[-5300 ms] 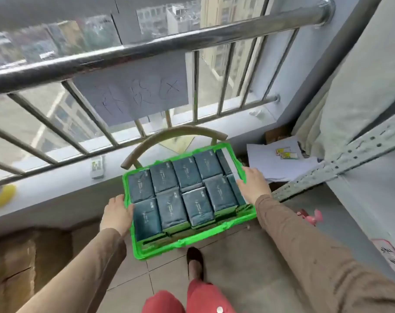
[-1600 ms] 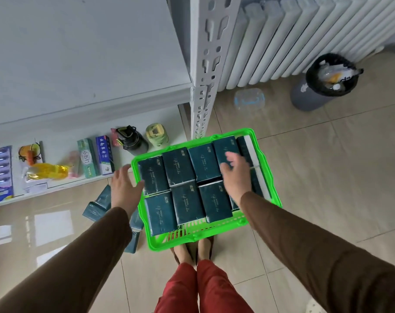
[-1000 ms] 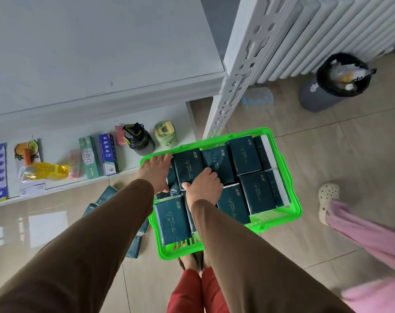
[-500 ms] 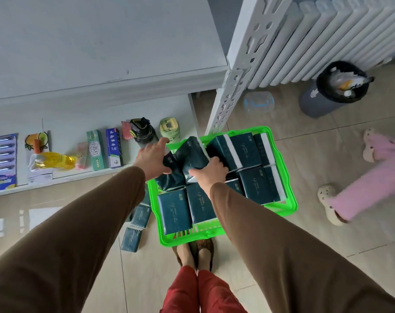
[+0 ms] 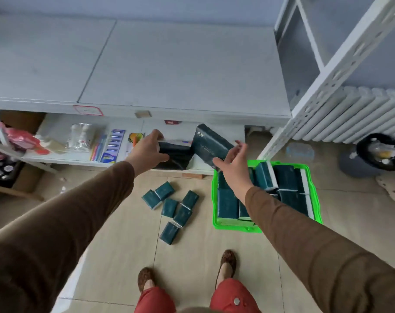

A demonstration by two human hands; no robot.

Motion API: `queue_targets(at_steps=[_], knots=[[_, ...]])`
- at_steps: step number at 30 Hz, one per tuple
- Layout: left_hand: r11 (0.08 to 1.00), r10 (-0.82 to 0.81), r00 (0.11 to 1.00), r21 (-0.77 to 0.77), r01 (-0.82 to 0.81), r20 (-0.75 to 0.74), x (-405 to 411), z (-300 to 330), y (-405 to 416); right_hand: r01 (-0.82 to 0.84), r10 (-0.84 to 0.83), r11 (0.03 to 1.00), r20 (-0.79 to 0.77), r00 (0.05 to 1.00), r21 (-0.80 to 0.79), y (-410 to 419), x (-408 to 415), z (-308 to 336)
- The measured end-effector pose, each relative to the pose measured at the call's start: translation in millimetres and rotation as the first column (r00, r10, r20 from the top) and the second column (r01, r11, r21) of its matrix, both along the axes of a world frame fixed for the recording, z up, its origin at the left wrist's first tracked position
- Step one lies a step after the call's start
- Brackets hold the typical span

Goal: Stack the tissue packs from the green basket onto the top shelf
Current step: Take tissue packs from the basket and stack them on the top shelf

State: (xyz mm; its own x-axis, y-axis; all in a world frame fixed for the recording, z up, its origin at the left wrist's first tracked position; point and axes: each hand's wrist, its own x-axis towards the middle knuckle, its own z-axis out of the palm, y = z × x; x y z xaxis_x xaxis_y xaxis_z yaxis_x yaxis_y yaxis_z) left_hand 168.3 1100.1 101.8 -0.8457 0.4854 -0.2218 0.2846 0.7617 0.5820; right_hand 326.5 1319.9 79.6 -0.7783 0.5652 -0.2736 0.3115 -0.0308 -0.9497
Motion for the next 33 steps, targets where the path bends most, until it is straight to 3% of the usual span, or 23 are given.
queue_targets(at_steps=[9,14,25,27,33], knots=[[0.989,0.138,0.980,0.076,-0.128,-0.146,-91,88,-255,-0.121,0.129,0.990,-0.109,0.986,0.072,-191,-130,82],[0.980,0.194,0.950,0.102,-0.173,-0.247,-161,113,-349,-0.139,0.151,0.987,-0.178,0.972,0.078,-268,-211,114],[0.970,0.241,0.889,0.105,-0.217,-0.390,-392,118,-429,-0.152,0.173,0.981,-0.188,0.967,0.124,-338,-446,107],[0.967,0.255,0.898,0.084,-0.241,-0.358,-487,110,-440,-0.140,0.160,0.981,-0.150,0.976,0.132,-351,-541,99],[0.966,0.211,0.853,-0.029,-0.256,-0.477,-546,109,-467,-0.175,0.206,0.969,-0.172,0.963,0.177,-368,-603,102]])
